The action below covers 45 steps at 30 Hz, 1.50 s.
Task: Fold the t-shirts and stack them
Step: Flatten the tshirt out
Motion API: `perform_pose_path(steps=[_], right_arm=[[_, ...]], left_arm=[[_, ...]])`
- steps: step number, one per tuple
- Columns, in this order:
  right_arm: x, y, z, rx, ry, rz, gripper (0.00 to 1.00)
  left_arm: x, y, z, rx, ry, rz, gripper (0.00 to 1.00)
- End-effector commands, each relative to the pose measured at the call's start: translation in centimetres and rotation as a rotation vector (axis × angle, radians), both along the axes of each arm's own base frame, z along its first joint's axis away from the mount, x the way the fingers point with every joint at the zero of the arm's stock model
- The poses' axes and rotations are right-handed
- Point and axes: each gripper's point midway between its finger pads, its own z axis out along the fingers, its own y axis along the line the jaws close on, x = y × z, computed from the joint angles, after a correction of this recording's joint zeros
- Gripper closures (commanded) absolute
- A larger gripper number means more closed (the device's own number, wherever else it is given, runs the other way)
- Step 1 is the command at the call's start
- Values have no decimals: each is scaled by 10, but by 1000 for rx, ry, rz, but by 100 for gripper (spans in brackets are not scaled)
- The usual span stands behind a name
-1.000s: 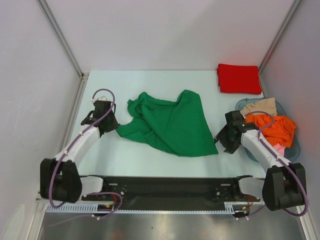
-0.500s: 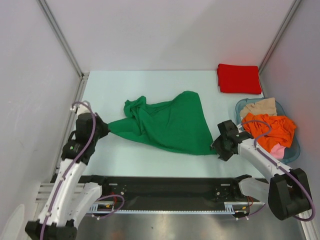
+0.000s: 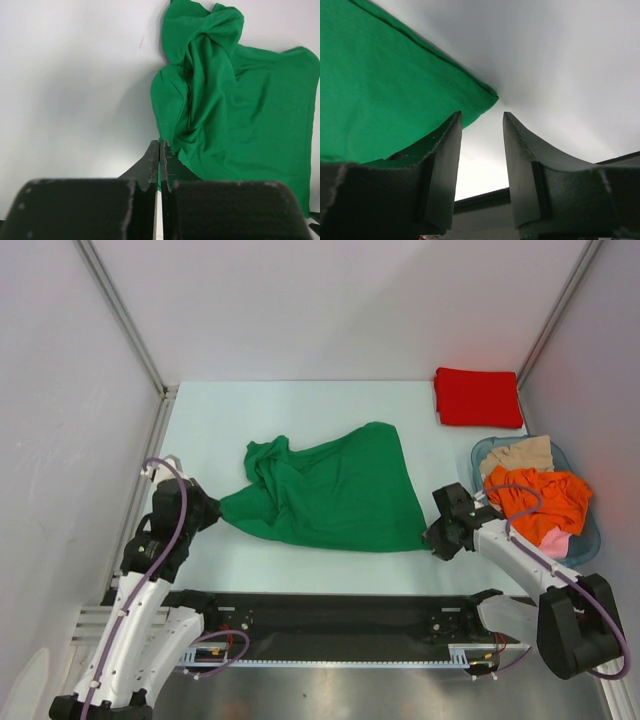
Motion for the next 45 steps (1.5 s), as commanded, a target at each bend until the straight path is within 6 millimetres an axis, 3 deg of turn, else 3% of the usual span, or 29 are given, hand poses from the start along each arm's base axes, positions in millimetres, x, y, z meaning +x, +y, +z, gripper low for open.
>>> perform_pose_path(steps=[1, 12, 16, 19, 21, 24, 28, 29, 30, 31, 33, 35, 37, 38, 40, 41, 45], right_arm=[[4, -2, -4, -9, -12, -35, 57], [5, -4, -22, -10, 17, -126, 59], [8, -1, -28, 2, 23, -137, 74], [4, -3, -31, -7, 30, -136, 100], [9, -1, -29, -7, -3, -93, 100], [28, 5, -7, -9, -139, 10, 100], [70, 15, 62, 7, -454, 142, 100], [88, 19, 96, 19, -601, 165, 100], [95, 22, 116, -15, -687, 253, 100], [108, 25, 153, -34, -799, 291, 100], [125, 25, 211, -123, -988, 375, 100], [139, 20, 282, -193, -1166, 342, 100], [146, 16, 318, -254, -1255, 349, 100], [145, 14, 363, -276, -1366, 335, 100], [146, 14, 400, -362, -1469, 369, 100], [140, 12, 440, -393, -1580, 347, 100], [135, 10, 512, -549, -1775, 352, 100]], left_arm=[[2, -6, 4, -28, -21, -16, 99], [3, -5, 9, -26, -36, -14, 100], [3, -6, 14, -30, -52, -19, 100], [3, -6, 20, -24, -66, -22, 100], [3, -5, 27, -24, -86, -22, 100], [6, 0, 48, -11, -142, -2, 100], [18, 1, 106, 11, -315, -19, 100], [22, 1, 126, 43, -369, -38, 100], [27, 1, 146, 50, -436, -43, 100], [28, 0, 161, 62, -475, -54, 100], [33, -1, 210, 109, -615, -77, 100], [31, -1, 251, 153, -734, -96, 99], [31, -2, 293, 174, -856, -102, 100], [20, -4, 327, 210, -943, -127, 100], [13, -7, 369, 256, -1061, -148, 100], [-2, -5, 399, 302, -1144, -148, 100], [-33, 9, 475, 398, -1378, -49, 100]])
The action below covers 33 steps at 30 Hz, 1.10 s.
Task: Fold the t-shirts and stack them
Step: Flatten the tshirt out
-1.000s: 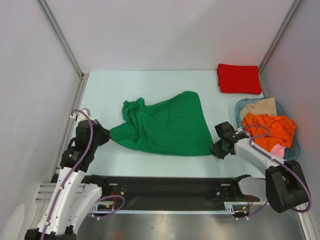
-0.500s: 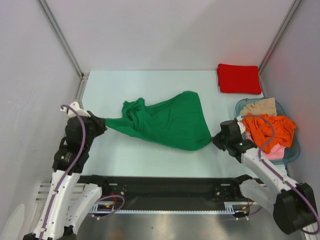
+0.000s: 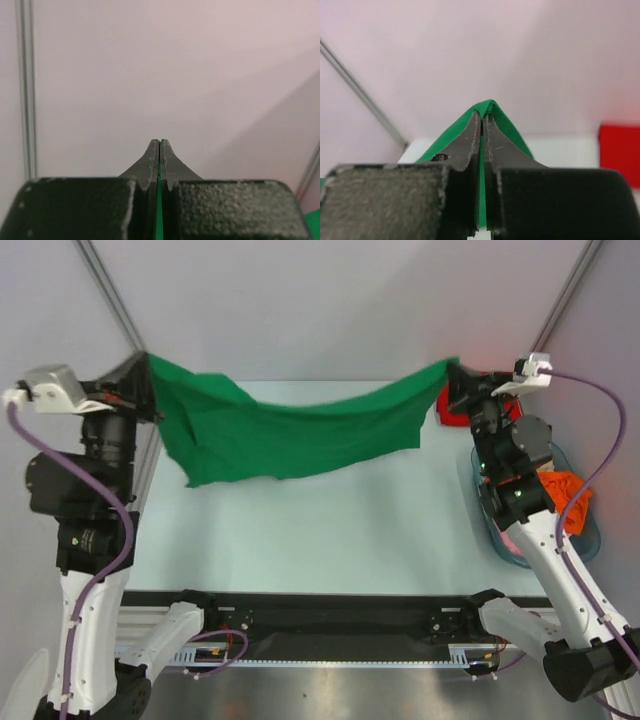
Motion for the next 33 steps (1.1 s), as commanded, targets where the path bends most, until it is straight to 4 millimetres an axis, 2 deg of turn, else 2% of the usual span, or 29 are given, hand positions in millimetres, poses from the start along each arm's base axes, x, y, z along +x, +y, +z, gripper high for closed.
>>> perform_pose_path(steps=[1, 2, 3, 4, 5, 6, 7, 8, 10, 11, 14, 15, 16, 17, 18, 19, 22, 25, 26, 28, 29, 31, 32, 33], right_arm=[[-2, -8, 89, -120, -321, -87, 100], [-2, -6, 102, -158, -362, -96, 100], [-7, -7, 126, -148, -416, -102, 100], [3, -4, 132, -168, -435, -115, 100], [3, -3, 142, -195, -462, -127, 100], [-4, -6, 162, -195, -505, -143, 100], [-7, -5, 170, -202, -527, -151, 100], [-13, -3, 176, -213, -554, -148, 100], [-28, -6, 187, -236, -603, -170, 100], [-48, -9, 196, -230, -640, -168, 100], [-73, -12, 193, -226, -670, -144, 100], [-100, -19, 202, -204, -714, -138, 100], [-111, -22, 201, -193, -729, -130, 100], [-113, -21, 192, -194, -719, -118, 100], [-134, -27, 195, -174, -748, -114, 100], [-142, -28, 195, -169, -759, -115, 100], [-159, -35, 194, -152, -762, -110, 100], [-156, -33, 188, -145, -745, -97, 100], [-148, -33, 185, -156, -729, -111, 100], [-132, -31, 182, -171, -689, -133, 100], [-114, -27, 175, -184, -656, -146, 100], [-96, -28, 169, -194, -640, -189, 100], [-72, -25, 157, -206, -591, -212, 100], [-60, -26, 152, -211, -570, -226, 100]], left_arm=[[-53, 13, 103, 76, -373, 81, 100], [-53, 15, 121, 111, -412, 119, 100], [-53, 16, 131, 109, -433, 135, 100], [-52, 17, 140, 129, -454, 159, 100], [-52, 16, 157, 129, -491, 170, 100], [-55, 14, 165, 131, -509, 167, 100], [-56, 14, 172, 144, -524, 176, 100], [-67, 15, 185, 135, -561, 177, 100], [-72, 11, 193, 130, -591, 148, 100], [-87, 12, 201, 122, -633, 136, 100], [-123, 10, 207, 109, -731, 84, 100], [-151, 16, 210, 85, -783, 73, 100], [-162, 12, 210, 79, -810, 32, 100], [-170, 9, 208, 87, -830, 6, 100], [-177, 9, 208, 85, -839, -7, 100], [-189, 10, 208, 77, -855, -24, 100], [-195, 10, 202, 69, -857, -36, 100], [-177, 9, 195, 62, -830, -25, 100], [-160, 5, 192, 65, -801, -27, 100], [-139, 3, 188, 70, -769, -6, 100], [-108, -3, 180, 77, -720, -1, 100], [-70, -3, 170, 81, -647, 55, 100], [-49, -5, 161, 83, -605, 69, 100], [-11, -11, 147, 96, -539, 83, 100]])
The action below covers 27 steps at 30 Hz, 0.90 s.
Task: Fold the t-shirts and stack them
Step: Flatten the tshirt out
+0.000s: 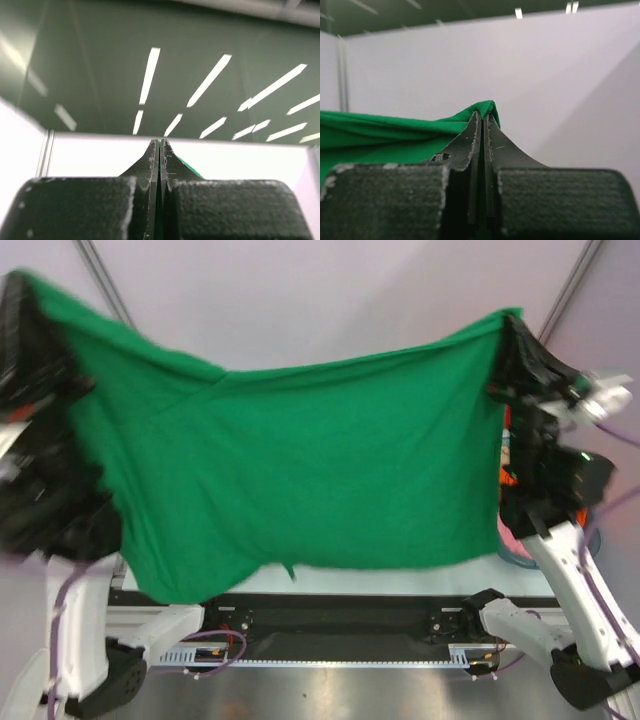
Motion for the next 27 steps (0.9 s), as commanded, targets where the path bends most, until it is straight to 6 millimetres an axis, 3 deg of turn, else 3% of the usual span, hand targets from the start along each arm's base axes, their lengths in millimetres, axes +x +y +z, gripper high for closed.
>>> perform_pose_path(steps=[1, 2, 3, 4, 5, 6, 7, 9, 10, 12, 13, 14, 15, 16, 17, 18, 19, 20, 24, 27], right_arm=[[72, 2, -39, -1, 136, -116, 100], [87, -5, -47, 11, 159, -141, 100], [110, -1, -62, 14, 196, -136, 100], [123, -1, -72, 16, 217, -141, 100], [137, -3, -89, 21, 251, -157, 100], [164, -2, -115, 12, 309, -174, 100], [175, -1, -133, 16, 332, -182, 100], [201, -2, -168, 13, 389, -212, 100], [224, 5, -197, -7, 434, -218, 100], [246, 6, -234, -25, 490, -238, 100], [270, 11, -277, -53, 567, -248, 100], [281, 10, -295, -55, 593, -250, 100], [292, 7, -311, -56, 612, -261, 100], [309, 4, -346, -62, 672, -283, 100], [317, 3, -362, -47, 699, -278, 100], [324, 1, -368, -44, 708, -273, 100], [335, -5, -393, -43, 753, -285, 100], [340, -5, -400, -38, 765, -278, 100], [353, -9, -427, -62, 817, -284, 100], [354, -10, -433, -70, 827, -286, 100]], left_arm=[[147, -19, -54, 7, 282, 104, 100], [169, -22, -68, 15, 319, 123, 100], [207, -28, -89, 30, 384, 144, 100], [226, -28, -101, 28, 422, 158, 100], [250, -32, -121, 46, 463, 168, 100], [269, -32, -137, 52, 494, 184, 100], [311, -41, -179, 81, 577, 184, 100], [345, -48, -215, 111, 637, 181, 100], [384, -56, -261, 131, 729, 182, 100], [420, -65, -316, 149, 830, 170, 100], [435, -69, -343, 145, 879, 159, 100], [465, -75, -395, 150, 973, 154, 100], [477, -79, -417, 156, 1011, 143, 100], [487, -83, -438, 150, 1047, 126, 100], [506, -89, -477, 158, 1112, 117, 100], [513, -92, -492, 166, 1136, 111, 100], [522, -97, -501, 135, 1151, 77, 100], [530, -99, -529, 128, 1195, 71, 100], [543, -107, -559, 86, 1240, 19, 100], [545, -108, -563, 79, 1249, 15, 100]])
